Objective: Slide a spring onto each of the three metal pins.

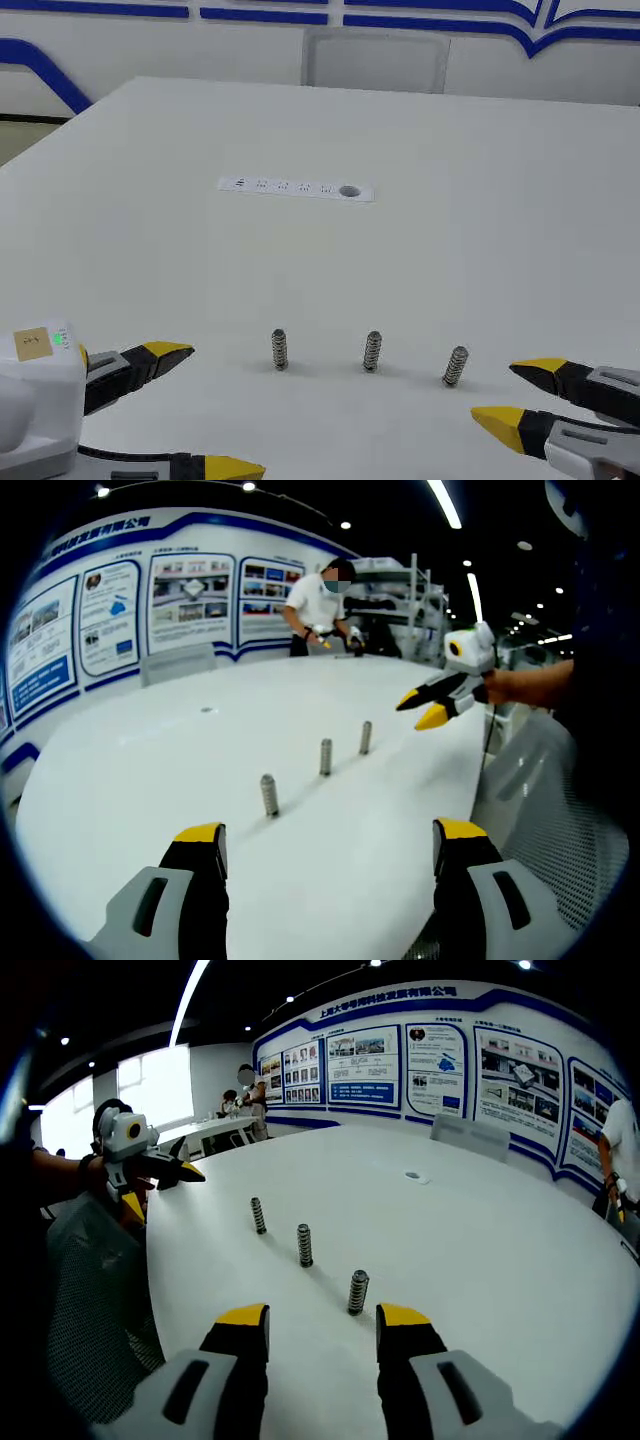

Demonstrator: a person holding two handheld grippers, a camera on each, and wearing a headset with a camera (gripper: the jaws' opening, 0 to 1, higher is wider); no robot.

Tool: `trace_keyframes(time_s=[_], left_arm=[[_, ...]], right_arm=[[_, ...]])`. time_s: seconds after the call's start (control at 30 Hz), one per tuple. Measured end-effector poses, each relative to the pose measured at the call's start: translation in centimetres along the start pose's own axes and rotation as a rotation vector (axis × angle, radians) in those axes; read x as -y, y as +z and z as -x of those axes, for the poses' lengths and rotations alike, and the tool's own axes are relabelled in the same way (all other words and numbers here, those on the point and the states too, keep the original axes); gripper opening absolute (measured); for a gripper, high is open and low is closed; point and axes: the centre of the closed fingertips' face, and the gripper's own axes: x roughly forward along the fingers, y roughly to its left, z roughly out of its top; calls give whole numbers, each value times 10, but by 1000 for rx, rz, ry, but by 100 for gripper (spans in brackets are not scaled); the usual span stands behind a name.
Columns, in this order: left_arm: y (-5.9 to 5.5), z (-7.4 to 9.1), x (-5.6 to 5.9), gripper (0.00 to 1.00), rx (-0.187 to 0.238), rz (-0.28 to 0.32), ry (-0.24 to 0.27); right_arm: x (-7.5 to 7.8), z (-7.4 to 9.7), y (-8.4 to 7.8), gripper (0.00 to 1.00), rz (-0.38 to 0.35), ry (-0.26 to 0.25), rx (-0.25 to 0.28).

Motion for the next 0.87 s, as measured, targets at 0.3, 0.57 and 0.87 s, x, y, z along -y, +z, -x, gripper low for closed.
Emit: trace_keyframes(time_s=[0.3,0.57,0.87], left_arm=[[-2,-1,-2,86,-3,5,4],[-3,-1,-2,86,-8,7,4],[-3,0,-2,86,-8,8,4]], right_arm=[[6,0,0,51,-1,-6,1],[6,-1,2,52,-1,-2,5],[4,0,2,53,1,-2,2]])
